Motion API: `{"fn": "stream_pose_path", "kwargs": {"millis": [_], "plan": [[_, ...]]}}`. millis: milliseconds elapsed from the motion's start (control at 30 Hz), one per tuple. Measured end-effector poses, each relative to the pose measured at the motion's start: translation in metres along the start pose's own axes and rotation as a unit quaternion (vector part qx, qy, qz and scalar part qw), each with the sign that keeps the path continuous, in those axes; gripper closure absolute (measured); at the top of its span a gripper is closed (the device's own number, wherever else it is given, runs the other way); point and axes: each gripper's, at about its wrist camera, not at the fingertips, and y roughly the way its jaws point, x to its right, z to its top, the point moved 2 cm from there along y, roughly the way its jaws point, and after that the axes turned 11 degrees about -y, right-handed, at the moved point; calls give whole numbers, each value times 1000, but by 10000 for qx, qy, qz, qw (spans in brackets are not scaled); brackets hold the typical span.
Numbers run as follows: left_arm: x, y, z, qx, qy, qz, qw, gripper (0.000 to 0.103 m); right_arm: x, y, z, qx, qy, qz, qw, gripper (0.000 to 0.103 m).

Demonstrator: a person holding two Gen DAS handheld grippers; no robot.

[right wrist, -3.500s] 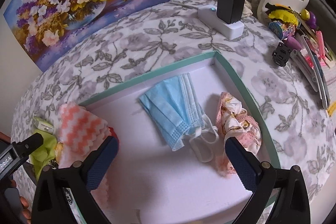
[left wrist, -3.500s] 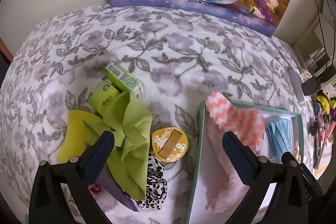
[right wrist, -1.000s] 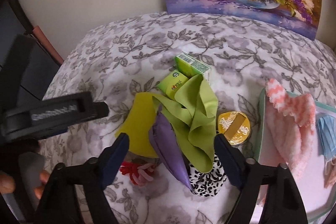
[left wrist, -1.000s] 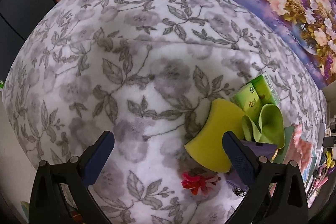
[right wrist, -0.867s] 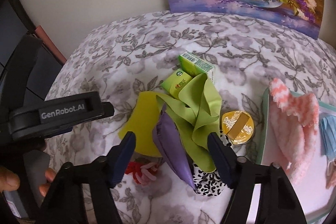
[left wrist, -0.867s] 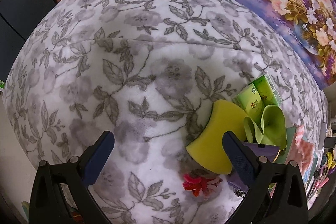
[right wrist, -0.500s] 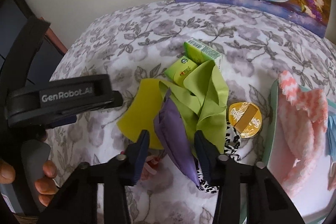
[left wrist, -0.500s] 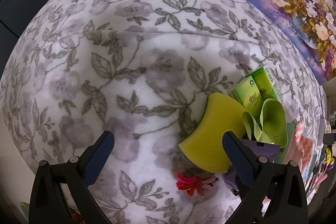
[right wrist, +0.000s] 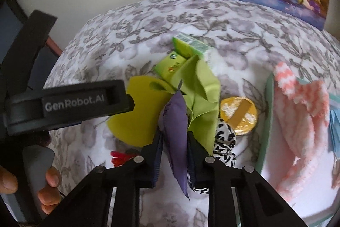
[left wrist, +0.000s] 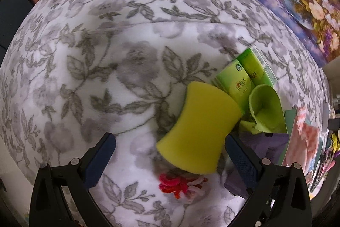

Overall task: Organize soft objects
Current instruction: 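Lower the right tool onto the purple cloth and close it, then close the left tool on the yellow sponge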

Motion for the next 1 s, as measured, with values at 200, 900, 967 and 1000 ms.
{"fn": "stream_pose_path", "kwargs": {"millis": [200, 900, 967, 1000], "plan": [[20, 10, -2, 2, 309, 80, 9995, 1, 16, -6, -1, 40, 177, -12, 9998, 80], [44, 4, -1, 153, 608, -42, 9980, 45, 26, -8, -5, 27, 251, 14, 9997, 81], [44, -7, 2, 244, 596, -82, 9979, 45, 26, -11, -4, 41, 287, 37, 9996, 81], [44, -12, 3, 289, 588, -108, 9978, 45, 26, -13, -4, 78, 293, 57, 9995, 80]]}}
